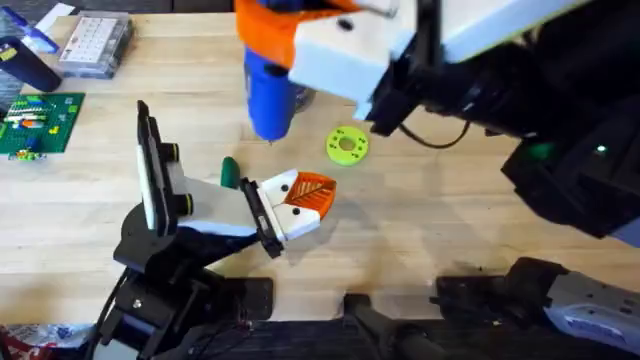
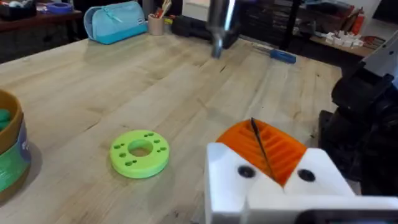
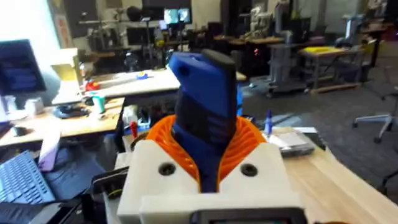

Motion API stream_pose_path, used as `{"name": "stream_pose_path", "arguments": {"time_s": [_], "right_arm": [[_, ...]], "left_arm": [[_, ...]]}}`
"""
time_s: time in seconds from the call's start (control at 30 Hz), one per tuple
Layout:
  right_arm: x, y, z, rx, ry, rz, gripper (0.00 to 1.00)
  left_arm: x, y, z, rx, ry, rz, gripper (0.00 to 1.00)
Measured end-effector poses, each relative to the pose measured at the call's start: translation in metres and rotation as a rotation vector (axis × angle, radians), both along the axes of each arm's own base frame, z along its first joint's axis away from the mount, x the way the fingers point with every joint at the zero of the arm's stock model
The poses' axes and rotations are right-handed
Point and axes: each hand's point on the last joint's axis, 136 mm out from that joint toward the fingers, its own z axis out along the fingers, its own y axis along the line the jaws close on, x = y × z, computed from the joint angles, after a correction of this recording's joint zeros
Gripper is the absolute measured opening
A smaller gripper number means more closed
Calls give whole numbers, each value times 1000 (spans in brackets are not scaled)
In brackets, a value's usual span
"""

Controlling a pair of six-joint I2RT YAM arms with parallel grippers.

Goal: Pick up the gripper from the table and insert it into the empty holder that is missing its gripper. Then pick up a screw, insert it into the mounting hole, and use the screwdriver to tighten it. Finally, clean up the table by picking up the vegetable and placing it into the bucket.

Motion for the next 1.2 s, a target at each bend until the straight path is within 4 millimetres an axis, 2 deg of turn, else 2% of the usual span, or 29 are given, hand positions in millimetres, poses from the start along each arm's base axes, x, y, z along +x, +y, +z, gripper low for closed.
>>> {"name": "stream_pose_path", "arguments": {"time_s": [0.1,0.3,0.57,0.67,0.77,0.83,1.0,1.2], "right_arm": [[8,-9,4,12,6,-29,90],[23,-19,-1,0,36,-74,92],[30,-22,-4,-9,48,-95,92],[45,-28,-20,-55,109,-145,93],[65,-40,-41,-108,184,-219,91],[76,-49,-47,-124,207,-263,93],[102,-77,-65,-169,253,-372,93],[132,-119,-99,-251,366,-536,93]], "left_arm": [[0,0,0,0,0,0,12],[0,0,0,0,0,0,12],[0,0,0,0,0,0,12],[0,0,0,0,0,0,12],[0,0,0,0,0,0,12],[0,0,0,0,0,0,12],[0,0,0,0,0,0,12],[0,0,0,0,0,0,12]]}}
